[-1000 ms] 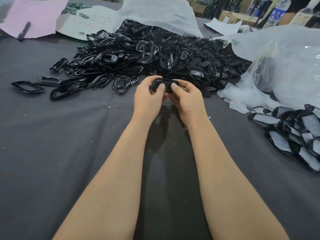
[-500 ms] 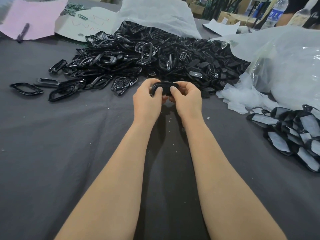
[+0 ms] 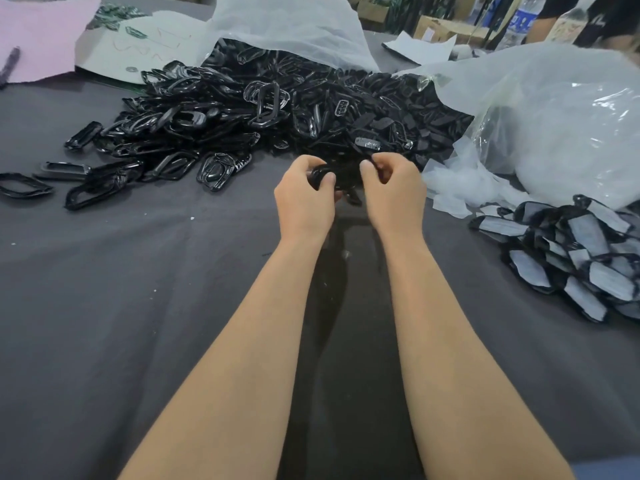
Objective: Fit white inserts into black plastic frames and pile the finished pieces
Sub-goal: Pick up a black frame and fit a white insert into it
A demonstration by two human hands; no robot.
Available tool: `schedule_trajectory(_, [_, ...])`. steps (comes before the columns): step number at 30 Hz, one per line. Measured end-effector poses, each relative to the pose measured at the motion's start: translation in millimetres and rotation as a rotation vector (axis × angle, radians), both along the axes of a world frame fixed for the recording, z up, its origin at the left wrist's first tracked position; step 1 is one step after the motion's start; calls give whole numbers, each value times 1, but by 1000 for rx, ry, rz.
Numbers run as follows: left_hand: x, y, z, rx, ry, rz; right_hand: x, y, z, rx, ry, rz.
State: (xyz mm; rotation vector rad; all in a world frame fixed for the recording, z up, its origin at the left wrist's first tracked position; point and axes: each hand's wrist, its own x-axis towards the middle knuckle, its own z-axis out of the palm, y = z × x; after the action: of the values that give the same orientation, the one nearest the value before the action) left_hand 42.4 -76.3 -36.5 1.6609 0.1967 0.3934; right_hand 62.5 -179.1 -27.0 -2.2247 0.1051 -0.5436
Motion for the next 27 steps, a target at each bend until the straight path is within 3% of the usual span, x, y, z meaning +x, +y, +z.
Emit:
schedule_trajectory(3, [0, -12, -2, -34, -23, -38, 7, -34, -4, -226, 94, -279])
schedule_trajectory(5, [1, -14, -5, -52, -29, -37, 10, -51, -8, -247, 240, -373])
schedule_trajectory(10, [7, -10, -9, -193, -45, 54, 24, -62, -18, -278, 431, -414])
schedule_trajectory(15, [8, -14, -9, -195, -58, 49, 28, -59, -16, -332, 360, -458])
schedule_trajectory(21, [11, -12, -11, -304, -70, 100, 17, -12, -10, -444, 231, -43])
schedule_trajectory(24, [11, -9, -11, -349, -72, 139, 13, -2, -7, -249, 203, 162])
schedule_trajectory(27, [8, -5, -10, -384, -83, 154, 6, 0, -6, -71, 174, 191])
